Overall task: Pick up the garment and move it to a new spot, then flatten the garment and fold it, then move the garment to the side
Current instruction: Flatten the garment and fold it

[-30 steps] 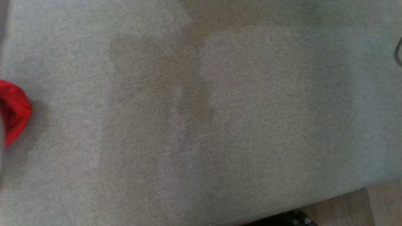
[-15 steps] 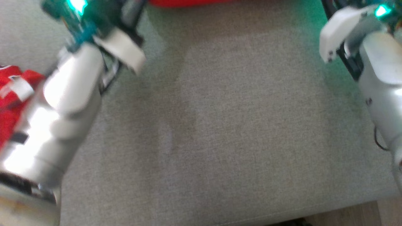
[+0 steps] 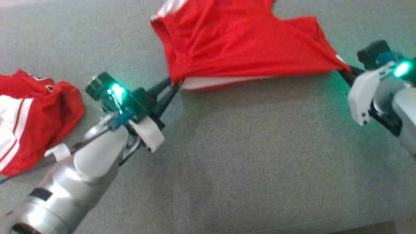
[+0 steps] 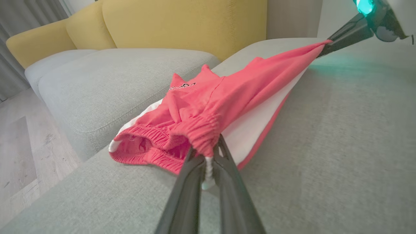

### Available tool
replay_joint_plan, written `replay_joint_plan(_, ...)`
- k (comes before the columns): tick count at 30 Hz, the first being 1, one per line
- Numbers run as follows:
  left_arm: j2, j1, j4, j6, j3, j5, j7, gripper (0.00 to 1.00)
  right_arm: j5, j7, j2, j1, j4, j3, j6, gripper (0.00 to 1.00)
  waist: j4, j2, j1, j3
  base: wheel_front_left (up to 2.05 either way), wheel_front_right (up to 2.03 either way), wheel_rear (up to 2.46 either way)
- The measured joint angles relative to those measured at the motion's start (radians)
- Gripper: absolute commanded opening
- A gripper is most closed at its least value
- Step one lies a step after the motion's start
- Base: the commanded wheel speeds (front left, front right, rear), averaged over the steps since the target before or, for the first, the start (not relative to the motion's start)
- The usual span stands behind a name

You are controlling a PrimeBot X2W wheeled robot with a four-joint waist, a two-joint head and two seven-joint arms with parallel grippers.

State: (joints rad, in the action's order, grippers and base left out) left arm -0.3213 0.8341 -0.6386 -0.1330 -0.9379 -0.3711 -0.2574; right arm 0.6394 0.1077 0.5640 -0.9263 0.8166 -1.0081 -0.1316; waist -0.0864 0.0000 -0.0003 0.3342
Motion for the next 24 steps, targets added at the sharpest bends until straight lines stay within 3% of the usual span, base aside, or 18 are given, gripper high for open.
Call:
replay_joint_plan(10, -0.004, -0.144, 0.034, 0.000, -0.032, 0.013, 0.000, 0.00, 0.194, 0.080, 0.161, 0.088, -0.183, -0.185, 0.000, 0.00, 0.009, 0.0000, 0.0001, -0.107, 0.00, 0.00, 0.00)
replay_joint_plan(21, -0.005, -0.344, 0.114, 0.001, -0.069, 0.010, 0.000, 0.00, 0.329, 0.141, 0.316, 0.205, -0.373, -0.237, 0.000, 0.00, -0.001, 0.0000, 0.0001, -0.236, 0.00, 0.00, 0.00)
replay_joint_plan(24, -0.003, -0.402, 0.172, 0.003, -0.096, 0.008, 0.001, 0.00, 0.349, 0.133, 0.386, 0.278, -0.437, -0.228, 0.000, 0.00, 0.003, 0.0000, 0.0000, -0.271, 0.00, 0.00, 0.00)
